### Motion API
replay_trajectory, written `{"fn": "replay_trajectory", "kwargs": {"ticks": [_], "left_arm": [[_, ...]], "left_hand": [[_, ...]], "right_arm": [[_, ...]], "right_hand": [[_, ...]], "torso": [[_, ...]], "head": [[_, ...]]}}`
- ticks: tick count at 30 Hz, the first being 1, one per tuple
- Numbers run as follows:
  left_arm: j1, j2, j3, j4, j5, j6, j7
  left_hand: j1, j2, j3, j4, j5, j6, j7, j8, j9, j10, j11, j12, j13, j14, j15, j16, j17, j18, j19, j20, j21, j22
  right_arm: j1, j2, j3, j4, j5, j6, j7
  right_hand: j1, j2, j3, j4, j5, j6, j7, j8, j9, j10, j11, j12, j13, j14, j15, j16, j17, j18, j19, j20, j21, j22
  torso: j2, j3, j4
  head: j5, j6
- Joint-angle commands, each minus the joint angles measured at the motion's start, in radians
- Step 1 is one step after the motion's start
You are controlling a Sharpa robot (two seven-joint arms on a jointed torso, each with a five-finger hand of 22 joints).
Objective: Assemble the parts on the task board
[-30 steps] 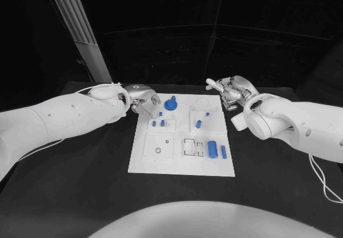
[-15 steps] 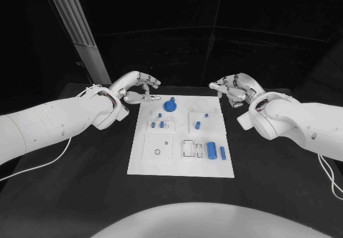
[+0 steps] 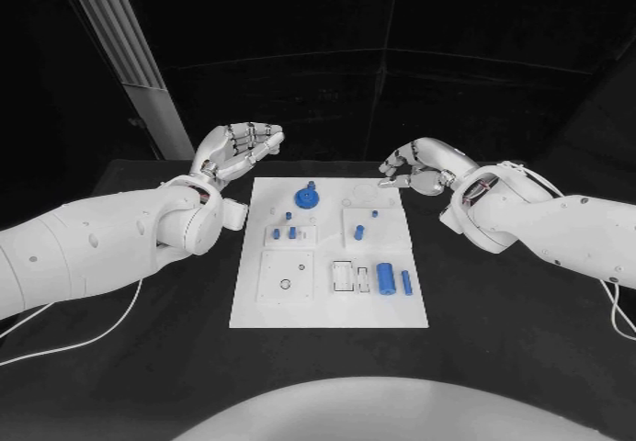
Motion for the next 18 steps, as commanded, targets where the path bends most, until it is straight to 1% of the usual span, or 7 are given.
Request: {"fn": "replay_trajectory", "kwargs": {"ticks": [1, 5, 7, 9, 12, 15, 18], "left_arm": [[0.001, -0.005, 0.0, 0.021, 0.097, 0.034, 0.282], [0.0, -0.01, 0.0, 0.036, 0.1, 0.033, 0.29], [0.0, -0.011, 0.0, 0.038, 0.101, 0.031, 0.291], [0.0, -0.012, 0.0, 0.038, 0.102, 0.03, 0.291], [0.0, -0.013, 0.0, 0.039, 0.102, 0.028, 0.291], [0.0, -0.013, 0.0, 0.041, 0.103, 0.028, 0.291], [0.0, -0.012, 0.0, 0.04, 0.103, 0.027, 0.291]], "left_hand": [[-0.012, 0.007, 0.006, 0.001, -0.003, -0.012, 0.08, 0.007, 0.0, -0.014, 0.002, 0.011, 0.0, -0.016, 0.003, 0.006, -0.013, -0.013, -0.005, 0.0, -0.014, -0.013], [-0.01, 0.013, 0.009, 0.0, -0.004, -0.02, 0.081, 0.016, 0.0, -0.024, 0.002, 0.024, 0.001, -0.023, 0.005, 0.017, -0.025, -0.014, -0.002, 0.001, -0.023, -0.023], [-0.009, 0.017, 0.01, 0.0, -0.005, -0.021, 0.08, 0.021, 0.0, -0.027, 0.002, 0.032, 0.001, -0.025, 0.005, 0.024, -0.03, -0.014, 0.0, 0.001, -0.026, -0.027], [-0.009, 0.018, 0.01, 0.0, -0.005, -0.021, 0.08, 0.022, 0.0, -0.028, 0.002, 0.034, 0.001, -0.025, 0.005, 0.026, -0.032, -0.014, 0.002, 0.0, -0.026, -0.028], [-0.009, 0.018, 0.009, 0.0, -0.005, -0.023, 0.08, 0.025, 0.0, -0.03, 0.002, 0.037, 0.001, -0.027, 0.005, 0.029, -0.034, -0.014, 0.003, 0.0, -0.028, -0.03], [-0.009, 0.018, 0.009, 0.0, -0.005, -0.023, 0.08, 0.025, 0.0, -0.03, 0.002, 0.038, 0.001, -0.027, 0.005, 0.029, -0.035, -0.014, 0.003, 0.0, -0.028, -0.03], [-0.009, 0.022, 0.009, 0.0, -0.005, -0.029, 0.081, 0.031, 0.0, -0.038, 0.003, 0.047, 0.001, -0.033, 0.006, 0.038, -0.043, -0.015, 0.005, 0.001, -0.033, -0.037]], "right_arm": [[-0.004, 0.011, 0.0, -0.008, -0.281, 0.097, -0.106], [-0.012, 0.024, 0.0, -0.014, -0.361, 0.139, -0.157], [-0.014, 0.03, 0.0, -0.016, -0.386, 0.156, -0.178], [-0.016, 0.036, 0.0, -0.019, -0.4, 0.168, -0.192], [-0.018, 0.046, 0.0, -0.025, -0.415, 0.188, -0.213], [-0.019, 0.057, 0.0, -0.032, -0.422, 0.214, -0.233], [-0.023, 0.068, 0.0, -0.041, -0.426, 0.232, -0.246]], "right_hand": [[0.018, -0.009, 0.004, -0.005, -0.005, 0.0, -0.017, -0.017, -0.001, 0.02, -0.006, -0.02, -0.029, 0.097, -0.005, -0.006, 0.228, -0.001, 0.059, -0.005, 0.003, 0.231], [0.017, -0.017, 0.002, 0.002, -0.005, -0.005, -0.029, -0.036, -0.001, 0.026, -0.01, -0.04, -0.056, 0.097, -0.009, -0.007, 0.226, -0.001, 0.059, -0.009, 0.002, 0.23], [0.013, -0.021, -0.001, 0.008, -0.005, -0.015, -0.036, -0.049, -0.002, 0.023, -0.011, -0.051, -0.069, 0.097, -0.01, -0.007, 0.225, 0.0, 0.058, -0.011, 0.001, 0.23], [0.012, -0.022, -0.002, 0.009, -0.005, -0.016, -0.037, -0.052, -0.002, 0.023, -0.011, -0.054, -0.072, 0.097, -0.011, -0.007, 0.225, 0.0, 0.057, -0.011, 0.0, 0.229], [0.013, -0.024, -0.002, 0.011, -0.005, -0.019, -0.037, -0.059, -0.002, 0.024, -0.012, -0.06, -0.082, 0.096, -0.012, -0.008, 0.223, 0.001, 0.055, -0.012, -0.004, 0.228], [0.014, -0.026, -0.002, 0.012, -0.005, -0.019, -0.037, -0.063, -0.002, 0.025, -0.013, -0.064, -0.087, 0.096, -0.013, -0.008, 0.223, 0.001, 0.054, -0.013, -0.006, 0.227], [0.015, -0.026, -0.001, 0.012, -0.005, -0.02, -0.036, -0.068, -0.001, 0.026, -0.015, -0.068, -0.093, 0.096, -0.016, -0.008, 0.223, 0.002, 0.054, -0.015, -0.006, 0.227]], "torso": [[0.0, 0.001, 0.0018], [0.0, 0.0011, 0.0], [0.0, 0.0011, 0.0007], [0.0, 0.0012, 0.0014], [-0.001, 0.0003, -0.0011], [0.0, 0.0001, -0.0005], [0.0, 0.0001, -0.0004]], "head": [[-0.009, 0.004], [-0.009, 0.005], [-0.009, 0.006], [-0.009, 0.007], [-0.008, 0.008], [-0.008, 0.007], [-0.013, 0.006]]}}
